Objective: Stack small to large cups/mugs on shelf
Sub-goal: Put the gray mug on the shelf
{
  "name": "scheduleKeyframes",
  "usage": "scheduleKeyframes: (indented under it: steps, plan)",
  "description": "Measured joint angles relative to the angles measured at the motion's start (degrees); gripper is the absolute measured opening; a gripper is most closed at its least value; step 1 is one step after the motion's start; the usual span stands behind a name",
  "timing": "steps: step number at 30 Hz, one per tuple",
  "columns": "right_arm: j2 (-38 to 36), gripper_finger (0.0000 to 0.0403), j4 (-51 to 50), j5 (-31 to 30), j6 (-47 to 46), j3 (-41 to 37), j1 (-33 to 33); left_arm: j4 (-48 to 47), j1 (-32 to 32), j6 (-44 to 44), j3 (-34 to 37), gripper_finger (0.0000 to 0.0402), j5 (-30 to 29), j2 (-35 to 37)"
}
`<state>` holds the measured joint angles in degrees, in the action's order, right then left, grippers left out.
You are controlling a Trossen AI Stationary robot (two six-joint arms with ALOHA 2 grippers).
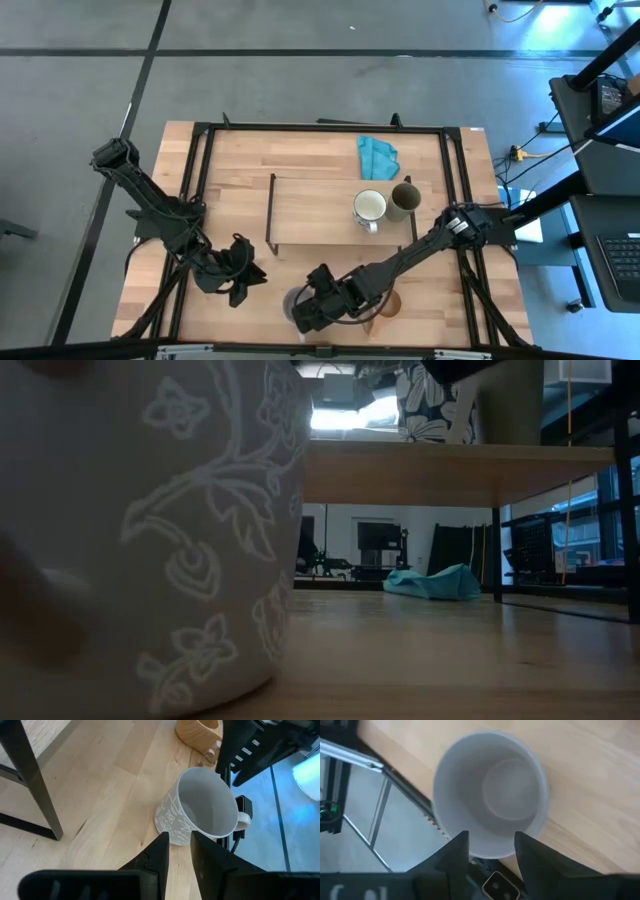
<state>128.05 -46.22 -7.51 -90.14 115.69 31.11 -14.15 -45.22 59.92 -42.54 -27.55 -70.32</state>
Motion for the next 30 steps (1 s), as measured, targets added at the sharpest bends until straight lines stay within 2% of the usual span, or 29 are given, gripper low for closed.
scheduleKeyframes:
  steps: [7,14,21,26,30]
  plan:
    - [0.0,0.0161,-1.1,0.0,1.3,2.5,-0.2,0.0,0.0,0.2,0.0,0.0075,0.0,0.0]
    - [0.0,0.0161,-12.0,-0.4,0.5,4.6,-0.2,0.0,-0.4,0.2,0.0,0.0075,0.0,0.0]
    - [0.2,0.0161,-10.7,-0.5,0.6,4.6,-0.2,0.0,-1.3,1.1,0.0,0.0075,-0.5,0.0]
    - [0.2,0.0161,-10.2,-0.5,0.4,1.2,-0.2,0.0,-1.4,1.2,0.0,0.0075,-0.9,0.0]
    - [0.2,0.0161,-5.9,-0.5,0.3,-0.8,-0.2,0.0,-1.4,1.2,0.0,0.0075,-0.9,0.0]
